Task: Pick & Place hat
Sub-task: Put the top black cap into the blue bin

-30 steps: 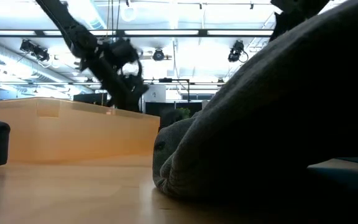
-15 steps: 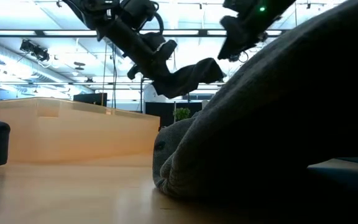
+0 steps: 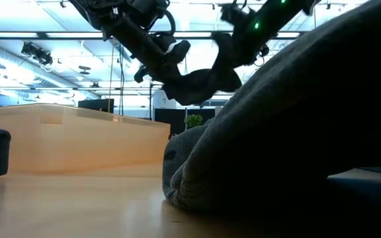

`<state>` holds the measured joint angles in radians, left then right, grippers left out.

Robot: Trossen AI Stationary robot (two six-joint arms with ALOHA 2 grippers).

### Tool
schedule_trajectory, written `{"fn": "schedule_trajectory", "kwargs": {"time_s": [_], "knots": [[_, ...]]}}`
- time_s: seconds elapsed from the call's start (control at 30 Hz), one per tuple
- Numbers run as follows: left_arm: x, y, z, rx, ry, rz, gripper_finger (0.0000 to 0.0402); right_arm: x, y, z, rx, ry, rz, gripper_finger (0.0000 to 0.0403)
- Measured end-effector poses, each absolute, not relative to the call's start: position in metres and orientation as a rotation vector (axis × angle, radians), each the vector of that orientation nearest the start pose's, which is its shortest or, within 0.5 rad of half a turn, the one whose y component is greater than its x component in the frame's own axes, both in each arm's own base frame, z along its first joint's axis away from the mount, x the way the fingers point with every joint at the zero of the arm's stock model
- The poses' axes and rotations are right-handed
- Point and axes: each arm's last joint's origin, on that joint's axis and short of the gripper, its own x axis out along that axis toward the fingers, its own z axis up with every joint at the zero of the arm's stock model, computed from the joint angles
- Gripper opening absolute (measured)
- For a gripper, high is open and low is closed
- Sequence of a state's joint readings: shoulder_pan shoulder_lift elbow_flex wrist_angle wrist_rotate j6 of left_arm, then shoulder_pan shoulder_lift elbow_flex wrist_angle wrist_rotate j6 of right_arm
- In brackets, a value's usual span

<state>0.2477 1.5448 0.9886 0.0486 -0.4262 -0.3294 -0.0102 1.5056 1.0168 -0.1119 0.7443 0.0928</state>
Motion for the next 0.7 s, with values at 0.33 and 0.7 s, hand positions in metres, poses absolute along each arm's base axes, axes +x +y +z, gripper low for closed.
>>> {"fn": "schedule_trajectory", "kwargs": {"time_s": [0.33, 0.7], "knots": [[0.324, 0.084, 0.243, -0.231, 0.416, 0.705, 0.0036, 0.326, -0.033, 0.236, -0.218, 0.612, -0.867, 0.0183], [0.324, 0.082, 0.240, -0.116, 0.503, 0.581, 0.0066, 0.322, -0.038, 0.235, -0.259, 0.653, -0.910, 0.0016]]}}
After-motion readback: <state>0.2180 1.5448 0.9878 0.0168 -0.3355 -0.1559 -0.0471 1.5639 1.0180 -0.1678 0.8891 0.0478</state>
